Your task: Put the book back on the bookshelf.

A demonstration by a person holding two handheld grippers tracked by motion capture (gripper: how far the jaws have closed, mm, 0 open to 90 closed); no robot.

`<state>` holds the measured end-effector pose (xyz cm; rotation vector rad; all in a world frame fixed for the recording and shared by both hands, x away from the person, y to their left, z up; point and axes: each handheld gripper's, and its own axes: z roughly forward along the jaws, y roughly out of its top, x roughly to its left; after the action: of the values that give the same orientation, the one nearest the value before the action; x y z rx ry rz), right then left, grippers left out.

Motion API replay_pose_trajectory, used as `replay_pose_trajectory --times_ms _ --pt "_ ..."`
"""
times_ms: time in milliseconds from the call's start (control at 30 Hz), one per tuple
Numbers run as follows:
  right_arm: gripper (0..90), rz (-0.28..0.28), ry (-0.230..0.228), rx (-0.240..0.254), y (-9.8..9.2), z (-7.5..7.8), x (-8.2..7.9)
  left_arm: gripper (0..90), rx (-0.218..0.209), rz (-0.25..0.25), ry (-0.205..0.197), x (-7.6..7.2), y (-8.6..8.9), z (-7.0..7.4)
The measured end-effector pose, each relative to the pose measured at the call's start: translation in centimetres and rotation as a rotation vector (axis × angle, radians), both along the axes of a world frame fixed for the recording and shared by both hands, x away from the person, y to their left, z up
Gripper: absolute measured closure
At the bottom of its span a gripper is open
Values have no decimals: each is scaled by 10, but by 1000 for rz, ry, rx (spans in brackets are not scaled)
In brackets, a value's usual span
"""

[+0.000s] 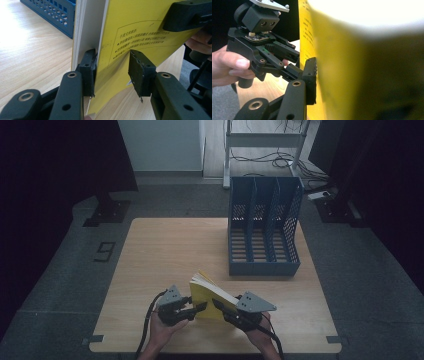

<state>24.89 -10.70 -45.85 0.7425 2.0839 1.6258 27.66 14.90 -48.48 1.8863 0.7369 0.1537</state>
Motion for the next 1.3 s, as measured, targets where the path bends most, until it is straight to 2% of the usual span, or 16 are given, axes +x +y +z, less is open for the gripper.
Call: replay_pose_trajectory --times_ms 133,233,333,500,767,1000,1167,1300 --pt "710 -12 -4 -13 -1 1 0 565 -11 0 7 1 1 -1" --pt "733 4 -10 -13 -3 2 0 510 -27 28 21 3 2 -2" --pt "737 -4 -9 -12 -3 2 1 437 -20 42 26 4 2 -3" --pt "741 -32 10 19 -8 2 2 372 -28 75 35 6 4 -4" --pt "742 -55 5 31 -10 2 1 349 -30 90 60 9 7 -5" --pt "742 -77 -23 50 -15 8 -3 345 -24 94 85 12 7 -9" --pt "742 -92 -41 66 -21 13 -5 359 -41 115 69 11 9 -8" --pt "742 -119 -36 69 -23 16 -6 353 -21 107 88 12 9 -9"
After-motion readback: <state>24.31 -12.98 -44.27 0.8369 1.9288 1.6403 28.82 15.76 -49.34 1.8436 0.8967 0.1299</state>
